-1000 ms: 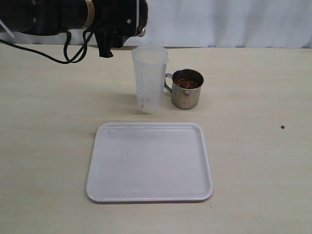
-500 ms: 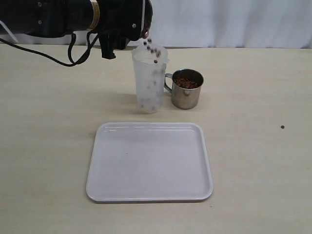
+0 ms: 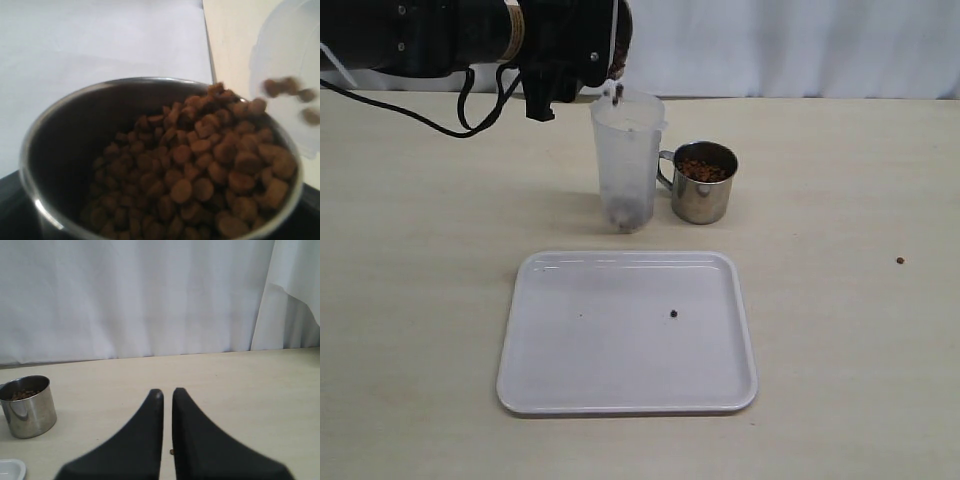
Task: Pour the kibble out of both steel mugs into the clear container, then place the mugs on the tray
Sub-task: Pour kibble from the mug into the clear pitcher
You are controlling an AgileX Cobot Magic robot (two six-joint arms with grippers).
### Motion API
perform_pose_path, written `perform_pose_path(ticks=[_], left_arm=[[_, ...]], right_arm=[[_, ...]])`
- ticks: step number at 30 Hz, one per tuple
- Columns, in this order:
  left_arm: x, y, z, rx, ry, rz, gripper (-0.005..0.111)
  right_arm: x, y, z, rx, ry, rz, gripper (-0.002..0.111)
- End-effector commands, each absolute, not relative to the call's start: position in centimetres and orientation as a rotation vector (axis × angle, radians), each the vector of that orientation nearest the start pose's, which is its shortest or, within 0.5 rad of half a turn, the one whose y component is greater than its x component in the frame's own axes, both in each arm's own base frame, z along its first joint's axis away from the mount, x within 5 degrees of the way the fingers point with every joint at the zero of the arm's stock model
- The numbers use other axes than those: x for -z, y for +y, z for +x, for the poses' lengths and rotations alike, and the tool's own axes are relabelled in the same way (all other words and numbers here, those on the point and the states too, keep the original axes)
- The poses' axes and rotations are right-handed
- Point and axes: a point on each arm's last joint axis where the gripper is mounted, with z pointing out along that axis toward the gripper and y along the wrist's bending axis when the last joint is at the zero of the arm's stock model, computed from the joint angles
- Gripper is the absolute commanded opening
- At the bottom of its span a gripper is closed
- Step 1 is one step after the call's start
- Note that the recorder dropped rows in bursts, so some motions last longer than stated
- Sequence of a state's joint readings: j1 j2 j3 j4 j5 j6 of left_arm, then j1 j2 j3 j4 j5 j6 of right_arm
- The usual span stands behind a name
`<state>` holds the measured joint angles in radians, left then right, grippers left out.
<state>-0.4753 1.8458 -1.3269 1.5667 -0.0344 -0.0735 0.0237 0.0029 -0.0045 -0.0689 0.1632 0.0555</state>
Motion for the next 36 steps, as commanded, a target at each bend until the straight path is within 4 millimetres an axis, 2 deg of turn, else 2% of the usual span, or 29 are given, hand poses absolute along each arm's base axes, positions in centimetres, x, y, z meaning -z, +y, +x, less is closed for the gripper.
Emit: perform_pose_path(ticks=[1, 36], left_arm=[[-26.88, -20.15, 38.43, -0.632, 1.099, 1.717, 0.000], [-26.86, -20.14, 38.42, -0.698, 1.012, 1.787, 0.000]], right_arm=[[-19.88, 0.05, 5.62, -0.001, 1.642, -0.024, 0.005], [-19.88, 0.05, 5.62, -0.001, 1.642, -0.024, 0.005]])
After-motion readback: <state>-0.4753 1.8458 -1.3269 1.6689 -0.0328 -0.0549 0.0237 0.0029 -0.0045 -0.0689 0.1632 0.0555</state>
